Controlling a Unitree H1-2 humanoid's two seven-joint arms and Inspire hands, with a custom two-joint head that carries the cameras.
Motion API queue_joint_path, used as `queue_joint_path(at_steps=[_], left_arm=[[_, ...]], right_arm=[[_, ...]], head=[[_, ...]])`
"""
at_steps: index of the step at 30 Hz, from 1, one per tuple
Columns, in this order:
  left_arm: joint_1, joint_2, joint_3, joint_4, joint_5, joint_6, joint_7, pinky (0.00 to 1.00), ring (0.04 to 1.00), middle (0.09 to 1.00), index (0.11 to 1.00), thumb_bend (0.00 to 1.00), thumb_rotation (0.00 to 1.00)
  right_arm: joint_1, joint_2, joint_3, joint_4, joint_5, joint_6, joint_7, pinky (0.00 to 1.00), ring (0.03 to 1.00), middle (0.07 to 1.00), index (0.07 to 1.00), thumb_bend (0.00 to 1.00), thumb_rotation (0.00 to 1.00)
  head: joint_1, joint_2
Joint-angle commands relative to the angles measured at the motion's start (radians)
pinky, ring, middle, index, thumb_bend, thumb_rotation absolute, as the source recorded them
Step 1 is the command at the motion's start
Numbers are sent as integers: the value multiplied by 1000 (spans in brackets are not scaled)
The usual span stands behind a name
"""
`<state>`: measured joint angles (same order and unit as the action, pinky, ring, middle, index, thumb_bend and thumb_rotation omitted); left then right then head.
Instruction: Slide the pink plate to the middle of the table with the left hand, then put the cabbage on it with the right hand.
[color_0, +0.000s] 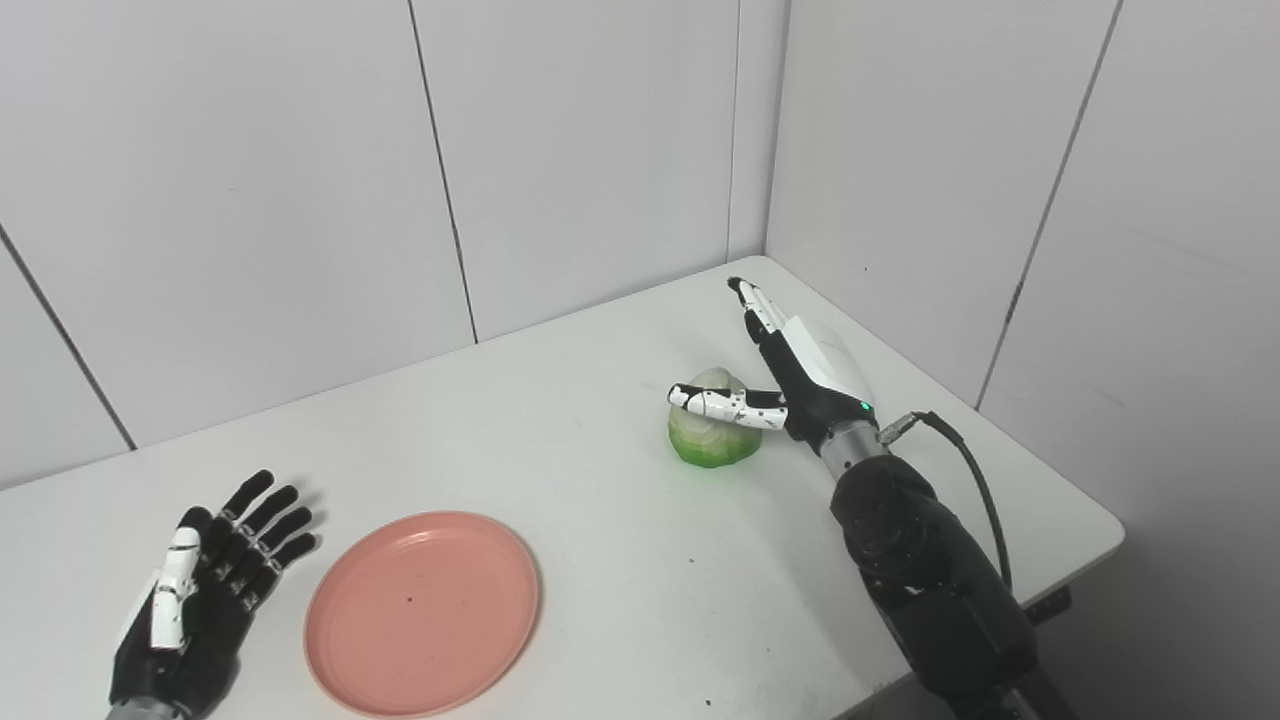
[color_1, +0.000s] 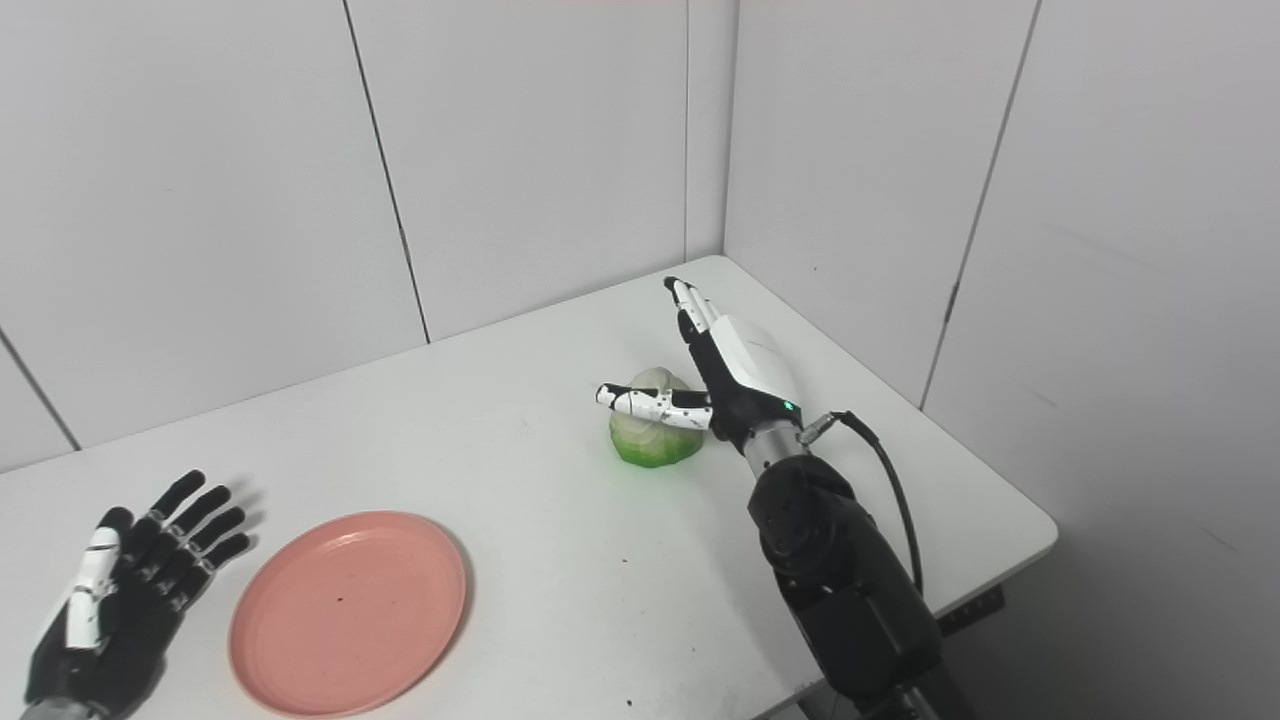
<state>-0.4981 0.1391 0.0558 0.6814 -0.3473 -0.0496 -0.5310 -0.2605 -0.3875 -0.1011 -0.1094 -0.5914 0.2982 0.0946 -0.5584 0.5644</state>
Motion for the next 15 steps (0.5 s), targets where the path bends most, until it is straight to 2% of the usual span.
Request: queue_joint_path(at_steps=[1, 15], left_arm=[[85, 13, -6, 49, 18, 78, 13, 836, 858, 876, 866, 503, 1000], [94, 15, -8, 13, 16, 101, 16, 839, 858, 876, 866, 500, 1000]], right_arm=[[-47, -25, 2, -7, 6, 21, -3, 870, 1000, 1000, 1000, 1000, 726], [-72, -35, 27, 79, 31, 24, -8, 929, 1000, 1000, 1000, 1000, 688]], head=[[1, 1], [6, 17]])
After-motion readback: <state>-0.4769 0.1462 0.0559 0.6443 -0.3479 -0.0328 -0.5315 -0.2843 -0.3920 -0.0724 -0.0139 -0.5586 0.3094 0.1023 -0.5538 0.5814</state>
